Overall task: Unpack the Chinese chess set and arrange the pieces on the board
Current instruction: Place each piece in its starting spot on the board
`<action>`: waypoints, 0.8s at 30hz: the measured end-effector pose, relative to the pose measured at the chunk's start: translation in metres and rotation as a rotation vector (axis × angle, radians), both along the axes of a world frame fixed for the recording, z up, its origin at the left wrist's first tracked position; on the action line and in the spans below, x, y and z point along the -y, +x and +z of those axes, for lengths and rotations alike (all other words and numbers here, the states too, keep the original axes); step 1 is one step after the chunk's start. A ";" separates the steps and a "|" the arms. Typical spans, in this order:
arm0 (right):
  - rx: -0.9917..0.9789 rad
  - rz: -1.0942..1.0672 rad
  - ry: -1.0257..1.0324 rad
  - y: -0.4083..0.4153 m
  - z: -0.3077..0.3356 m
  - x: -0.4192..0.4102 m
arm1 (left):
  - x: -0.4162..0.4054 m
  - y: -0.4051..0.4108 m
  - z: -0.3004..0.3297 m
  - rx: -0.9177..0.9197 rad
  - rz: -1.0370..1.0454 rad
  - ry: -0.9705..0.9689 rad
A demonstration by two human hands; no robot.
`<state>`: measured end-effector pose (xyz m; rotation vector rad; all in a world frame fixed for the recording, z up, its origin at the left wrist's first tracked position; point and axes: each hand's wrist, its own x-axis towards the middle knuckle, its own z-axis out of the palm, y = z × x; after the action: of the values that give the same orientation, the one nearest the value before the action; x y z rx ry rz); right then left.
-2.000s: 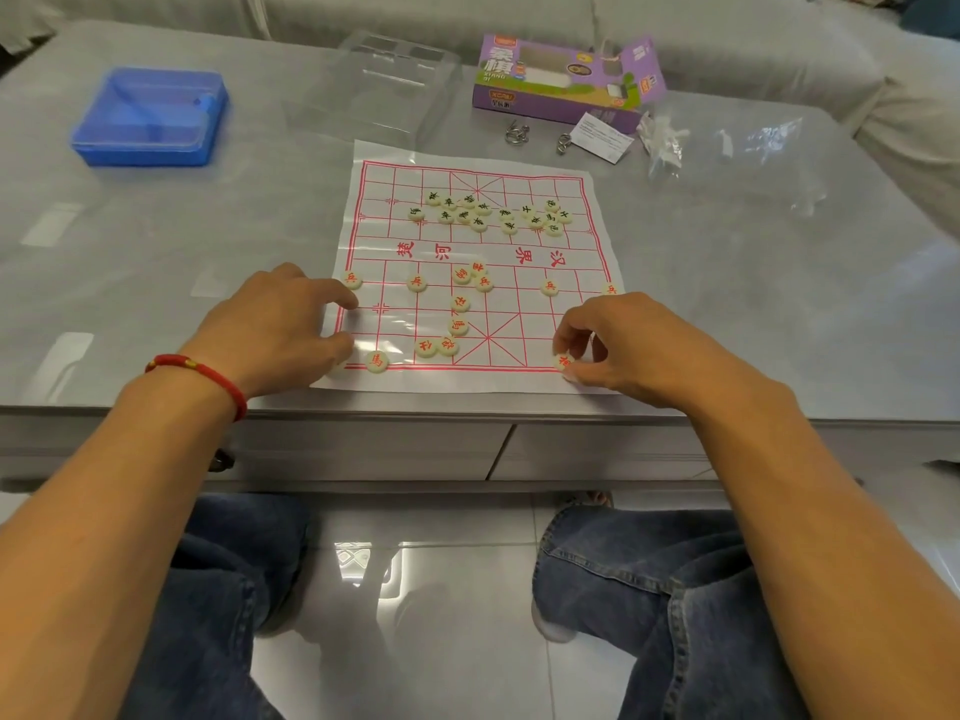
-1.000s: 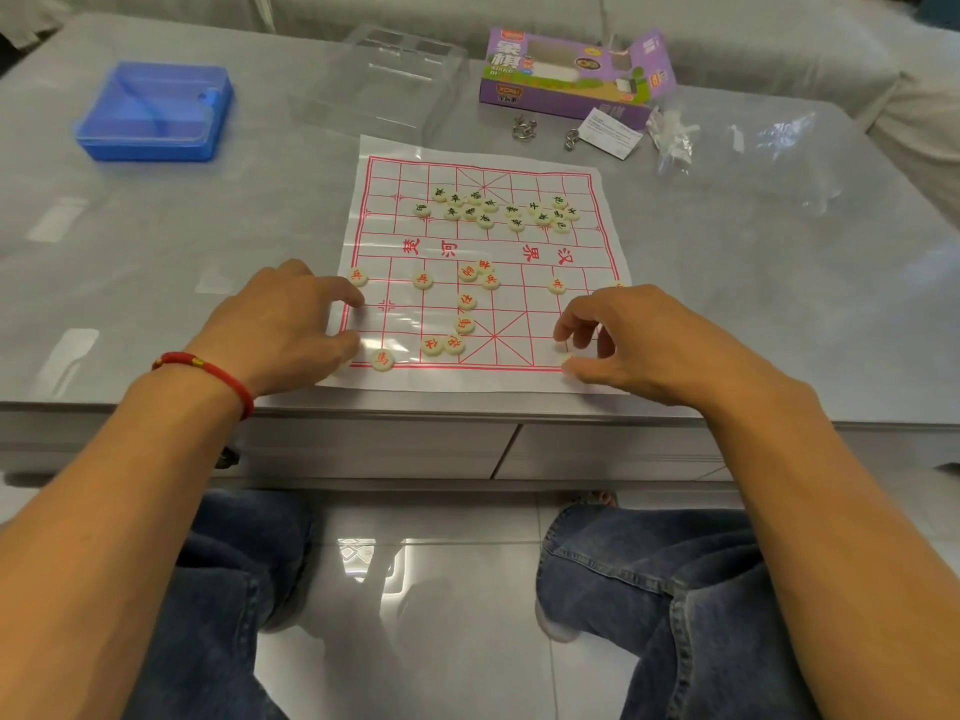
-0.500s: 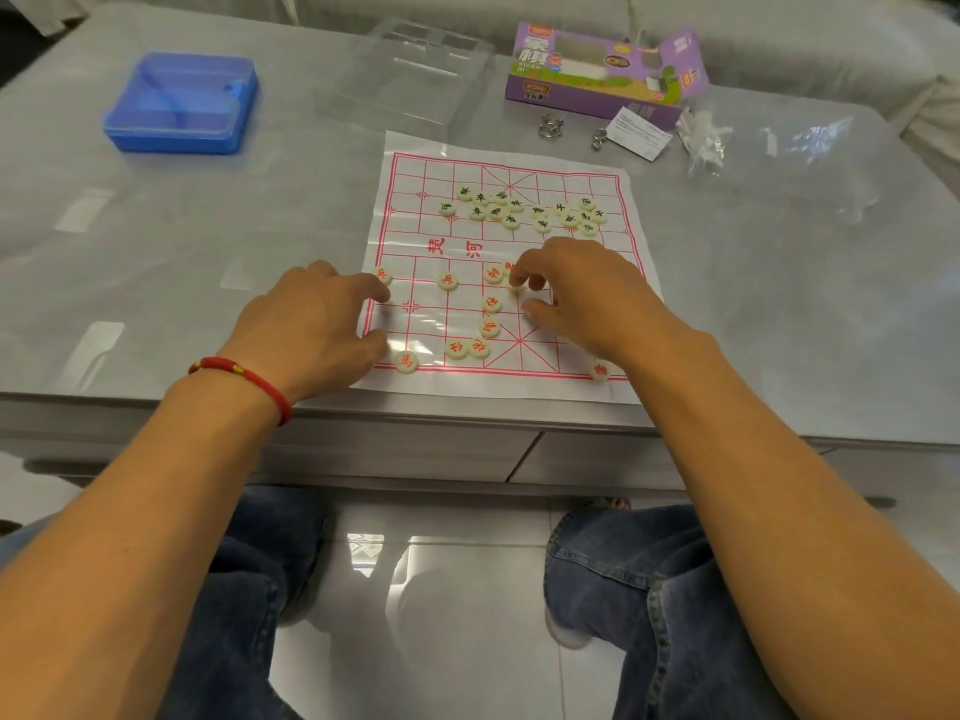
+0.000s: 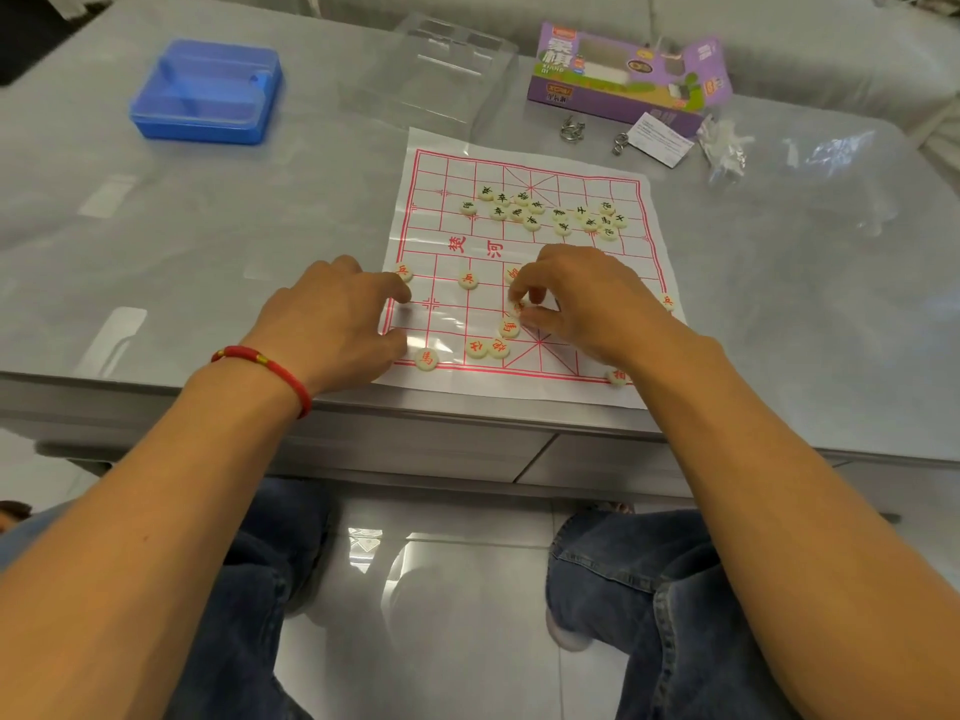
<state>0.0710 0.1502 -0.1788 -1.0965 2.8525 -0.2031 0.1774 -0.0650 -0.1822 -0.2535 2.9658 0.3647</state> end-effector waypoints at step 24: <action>0.199 -0.120 0.115 0.034 0.014 -0.053 | -0.002 -0.002 0.002 0.033 0.004 -0.010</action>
<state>0.1046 0.2034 -0.1647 -0.8348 2.7156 -0.1448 0.1754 -0.0629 -0.1801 -0.2636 2.9357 0.3434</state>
